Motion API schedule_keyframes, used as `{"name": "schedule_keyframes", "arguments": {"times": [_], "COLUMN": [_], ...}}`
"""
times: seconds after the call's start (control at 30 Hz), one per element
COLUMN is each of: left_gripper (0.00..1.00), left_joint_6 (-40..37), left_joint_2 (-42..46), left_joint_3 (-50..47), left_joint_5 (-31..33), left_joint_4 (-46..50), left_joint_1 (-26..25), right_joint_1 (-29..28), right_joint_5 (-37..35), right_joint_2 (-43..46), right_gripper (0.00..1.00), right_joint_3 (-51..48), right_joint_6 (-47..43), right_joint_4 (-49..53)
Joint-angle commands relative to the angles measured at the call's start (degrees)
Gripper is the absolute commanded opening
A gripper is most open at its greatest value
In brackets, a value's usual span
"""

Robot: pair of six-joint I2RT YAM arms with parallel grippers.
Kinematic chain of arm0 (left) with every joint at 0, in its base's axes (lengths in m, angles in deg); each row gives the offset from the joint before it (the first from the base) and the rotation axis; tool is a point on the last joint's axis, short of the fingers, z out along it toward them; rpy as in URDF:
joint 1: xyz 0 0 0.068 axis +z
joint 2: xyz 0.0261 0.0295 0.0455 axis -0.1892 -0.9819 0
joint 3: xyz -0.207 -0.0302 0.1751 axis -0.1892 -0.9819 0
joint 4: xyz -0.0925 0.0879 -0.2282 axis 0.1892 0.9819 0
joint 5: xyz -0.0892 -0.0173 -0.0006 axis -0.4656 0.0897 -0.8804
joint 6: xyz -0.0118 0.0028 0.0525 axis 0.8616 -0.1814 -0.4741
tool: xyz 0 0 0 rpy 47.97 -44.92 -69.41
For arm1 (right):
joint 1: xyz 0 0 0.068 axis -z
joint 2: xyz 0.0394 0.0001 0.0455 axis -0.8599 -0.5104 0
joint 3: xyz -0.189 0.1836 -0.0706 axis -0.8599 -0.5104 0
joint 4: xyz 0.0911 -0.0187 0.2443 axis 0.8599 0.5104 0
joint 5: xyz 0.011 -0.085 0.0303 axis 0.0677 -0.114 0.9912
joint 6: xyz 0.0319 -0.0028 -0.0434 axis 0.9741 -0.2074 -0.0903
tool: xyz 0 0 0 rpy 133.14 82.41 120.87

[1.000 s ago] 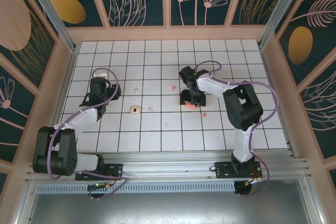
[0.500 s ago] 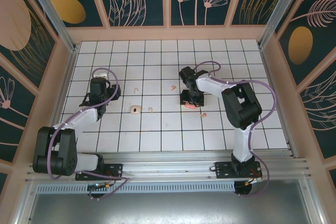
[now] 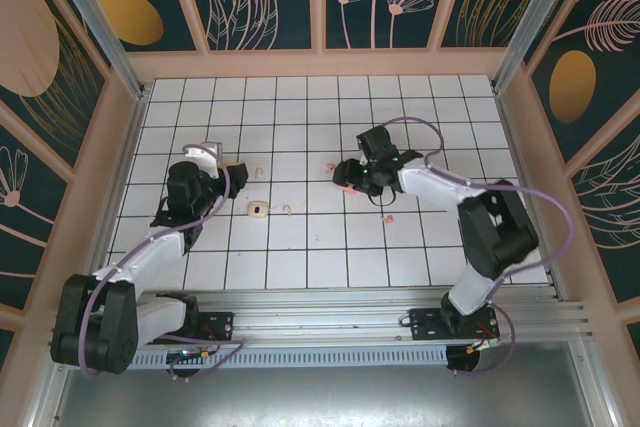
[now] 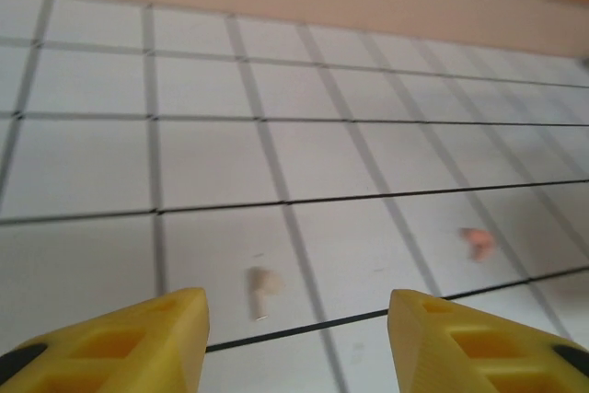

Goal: Insert wireless bluetooth earbuds into charging case

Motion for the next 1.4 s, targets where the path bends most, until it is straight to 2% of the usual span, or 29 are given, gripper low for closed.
{"name": "schedule_keyframes", "arguments": {"times": [0.0,0.17,0.27,0.43,0.7,1.37], "left_gripper": [0.54,0.54,0.55,0.57,0.58,0.59], "left_joint_6": [-3.4,-7.1,-8.5,-14.4,-15.8,-9.7], "left_joint_2": [1.6,-0.1,-1.2,-4.0,-8.1,-9.2], "left_joint_3": [-1.8,0.2,0.8,2.5,6.6,6.5], "left_joint_5": [-9.6,-10.9,-11.8,-11.7,-8.8,-7.2], "left_joint_4": [-12.8,-14.9,-17.5,-18.2,-18.8,-25.3], "left_joint_1": [-2.7,-7.8,-11.3,-16.4,-20.3,-20.9], "right_joint_1": [-0.1,-0.6,-1.5,-1.5,-4.6,-8.1], "right_joint_5": [7.6,11.0,11.9,12.5,12.8,13.4], "right_joint_2": [5.8,9.1,9.7,10.3,9.9,7.2], "right_gripper": [0.6,0.59,0.58,0.58,0.59,0.59], "right_joint_3": [-5.3,-10.9,-12.5,-12.2,-12.5,-13.4], "right_joint_6": [7.7,15.6,17.6,17.1,19.5,21.3], "right_joint_4": [-21.8,-40.4,-48.0,-49.1,-53.6,-57.0]}}
